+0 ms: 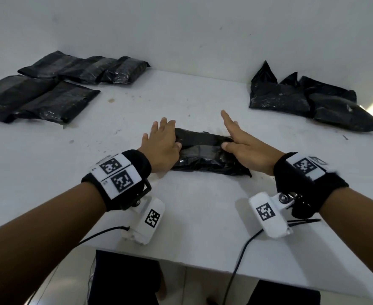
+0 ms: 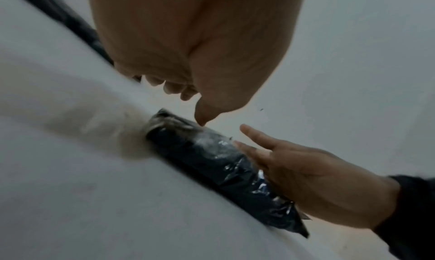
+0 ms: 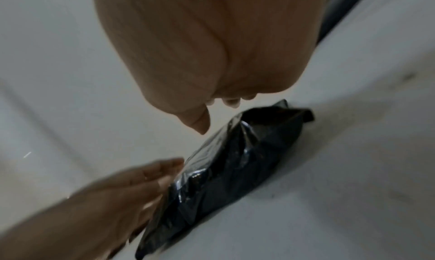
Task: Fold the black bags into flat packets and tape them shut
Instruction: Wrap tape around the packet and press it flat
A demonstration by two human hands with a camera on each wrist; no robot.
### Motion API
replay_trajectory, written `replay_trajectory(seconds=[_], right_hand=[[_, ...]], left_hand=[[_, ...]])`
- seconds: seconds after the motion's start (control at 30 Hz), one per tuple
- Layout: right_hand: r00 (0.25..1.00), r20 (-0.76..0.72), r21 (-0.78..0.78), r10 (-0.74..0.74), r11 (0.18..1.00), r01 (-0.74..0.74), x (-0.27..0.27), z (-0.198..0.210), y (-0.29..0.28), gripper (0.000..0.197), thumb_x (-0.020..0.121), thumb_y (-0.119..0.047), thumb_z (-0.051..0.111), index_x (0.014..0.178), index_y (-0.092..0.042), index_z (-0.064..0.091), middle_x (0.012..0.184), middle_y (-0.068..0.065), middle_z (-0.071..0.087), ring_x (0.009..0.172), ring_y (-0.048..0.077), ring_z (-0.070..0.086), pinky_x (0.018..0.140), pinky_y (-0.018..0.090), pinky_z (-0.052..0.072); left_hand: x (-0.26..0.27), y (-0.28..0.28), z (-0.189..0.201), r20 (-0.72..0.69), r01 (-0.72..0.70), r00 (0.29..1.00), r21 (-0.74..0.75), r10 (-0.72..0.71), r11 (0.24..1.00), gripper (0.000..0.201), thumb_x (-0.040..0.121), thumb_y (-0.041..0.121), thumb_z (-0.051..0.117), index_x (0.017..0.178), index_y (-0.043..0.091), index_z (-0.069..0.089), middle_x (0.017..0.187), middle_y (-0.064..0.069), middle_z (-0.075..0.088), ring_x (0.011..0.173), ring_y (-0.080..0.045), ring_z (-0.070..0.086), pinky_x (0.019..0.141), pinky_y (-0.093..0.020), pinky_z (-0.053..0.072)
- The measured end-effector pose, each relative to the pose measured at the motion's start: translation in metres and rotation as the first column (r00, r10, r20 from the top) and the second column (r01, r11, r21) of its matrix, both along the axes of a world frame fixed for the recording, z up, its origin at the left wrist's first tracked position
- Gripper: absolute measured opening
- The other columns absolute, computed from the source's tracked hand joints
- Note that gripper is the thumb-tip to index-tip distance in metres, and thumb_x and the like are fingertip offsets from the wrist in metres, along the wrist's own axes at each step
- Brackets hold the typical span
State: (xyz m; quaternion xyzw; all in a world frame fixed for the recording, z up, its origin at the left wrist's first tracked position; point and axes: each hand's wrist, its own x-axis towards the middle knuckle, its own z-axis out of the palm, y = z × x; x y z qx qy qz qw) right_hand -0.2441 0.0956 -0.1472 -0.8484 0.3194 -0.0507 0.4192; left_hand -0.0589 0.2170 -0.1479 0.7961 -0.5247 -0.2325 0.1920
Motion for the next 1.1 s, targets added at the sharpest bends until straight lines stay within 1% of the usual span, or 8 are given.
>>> replay_trajectory(seconds=[0.1, 0.17, 0.23, 0.37, 0.47, 0.67, 1.0, 1.1], right_hand=[[0.989, -0.137, -0.354, 0.049, 0.930, -0.095, -0.005, 0.017, 0.015, 0.069, 0.104, -0.025, 0.040, 0.158, -0.025, -0.002, 0.166, -0.002, -0.007, 0.150, 0.010, -0.018, 0.124, 0.043, -0.003], [0.961, -0.258, -0.485, 0.098, 0.847, -0.217, -0.010, 0.024, 0.033, 0.073, 0.103, -0.026, 0.044, 0.158, -0.015, -0.002, 0.166, 0.005, -0.006, 0.152, 0.015, -0.012, 0.123, 0.030, -0.004], [0.919, -0.371, -0.478, 0.130, 0.822, -0.309, -0.011, 0.020, 0.050, 0.075, 0.101, -0.029, 0.041, 0.157, -0.009, -0.006, 0.165, 0.006, -0.008, 0.152, 0.016, -0.009, 0.120, 0.023, -0.005], [0.854, -0.508, -0.424, 0.110, 0.831, -0.359, -0.009, -0.001, 0.061, 0.069, 0.100, -0.036, 0.020, 0.156, -0.010, -0.011, 0.164, 0.006, -0.017, 0.151, 0.019, -0.015, 0.124, 0.042, 0.006], [0.859, -0.501, -0.370, 0.105, 0.871, -0.322, -0.011, 0.001, 0.060, 0.067, 0.105, -0.026, 0.028, 0.155, -0.012, -0.014, 0.162, 0.001, -0.023, 0.150, 0.015, -0.020, 0.124, 0.037, 0.000], [0.869, -0.463, -0.274, 0.175, 0.904, -0.328, -0.011, 0.003, 0.051, 0.072, 0.106, -0.030, 0.036, 0.155, -0.013, -0.014, 0.162, -0.001, -0.023, 0.148, 0.010, -0.022, 0.124, 0.036, -0.001], [0.883, -0.432, -0.296, 0.184, 0.896, -0.331, -0.016, -0.001, 0.049, 0.073, 0.105, -0.028, 0.039, 0.155, -0.014, -0.013, 0.162, -0.003, -0.023, 0.148, 0.008, -0.020, 0.124, 0.036, 0.001], [0.887, -0.421, -0.317, 0.191, 0.885, -0.341, -0.018, -0.001, 0.045, 0.075, 0.104, -0.023, 0.043, 0.156, -0.016, -0.010, 0.162, -0.005, -0.020, 0.149, 0.008, -0.017, 0.124, 0.031, 0.001]], left_hand=[[-0.012, 0.009, 0.019, 0.086, 0.121, 0.990, -0.115, -0.111, 0.986, 0.057, 0.105, 0.020, 0.036, 0.155, 0.008, 0.010, 0.165, -0.009, -0.006, 0.151, -0.025, -0.009, 0.122, -0.046, 0.002], [-0.023, 0.017, 0.026, 0.159, 0.279, 0.952, -0.111, -0.260, 0.954, 0.062, 0.102, 0.012, 0.036, 0.156, 0.009, 0.006, 0.165, -0.007, -0.008, 0.151, -0.020, -0.008, 0.122, -0.042, 0.003], [-0.035, 0.023, 0.025, 0.199, 0.397, 0.898, 0.014, -0.392, 0.918, 0.070, 0.097, 0.004, 0.036, 0.156, 0.009, -0.002, 0.164, -0.006, -0.012, 0.151, -0.018, -0.010, 0.123, -0.041, 0.003], [-0.043, 0.026, 0.015, 0.213, 0.411, 0.860, 0.251, -0.465, 0.876, 0.072, 0.099, 0.009, 0.034, 0.154, 0.009, -0.014, 0.162, -0.006, -0.022, 0.150, -0.018, -0.015, 0.123, -0.039, 0.003], [-0.039, 0.024, 0.011, 0.204, 0.397, 0.868, 0.263, -0.453, 0.879, 0.071, 0.102, 0.015, 0.033, 0.154, 0.009, -0.015, 0.161, -0.004, -0.025, 0.150, -0.017, -0.014, 0.123, -0.038, 0.006], [-0.032, 0.026, 0.010, 0.154, 0.403, 0.871, 0.317, -0.466, 0.858, 0.074, 0.103, 0.018, 0.034, 0.151, 0.013, -0.022, 0.159, -0.005, -0.029, 0.149, -0.016, -0.018, 0.123, -0.038, 0.003], [-0.015, 0.032, 0.008, 0.222, 0.366, 0.848, 0.413, -0.482, 0.834, 0.073, 0.104, 0.046, 0.026, 0.151, 0.023, -0.025, 0.158, 0.009, -0.028, 0.148, -0.004, -0.017, 0.121, -0.039, -0.009], [-0.012, 0.036, 0.009, 0.243, 0.363, 0.832, 0.444, -0.500, 0.819, 0.074, 0.103, 0.050, 0.024, 0.150, 0.023, -0.027, 0.157, 0.010, -0.030, 0.147, -0.004, -0.019, 0.121, -0.040, -0.011]])
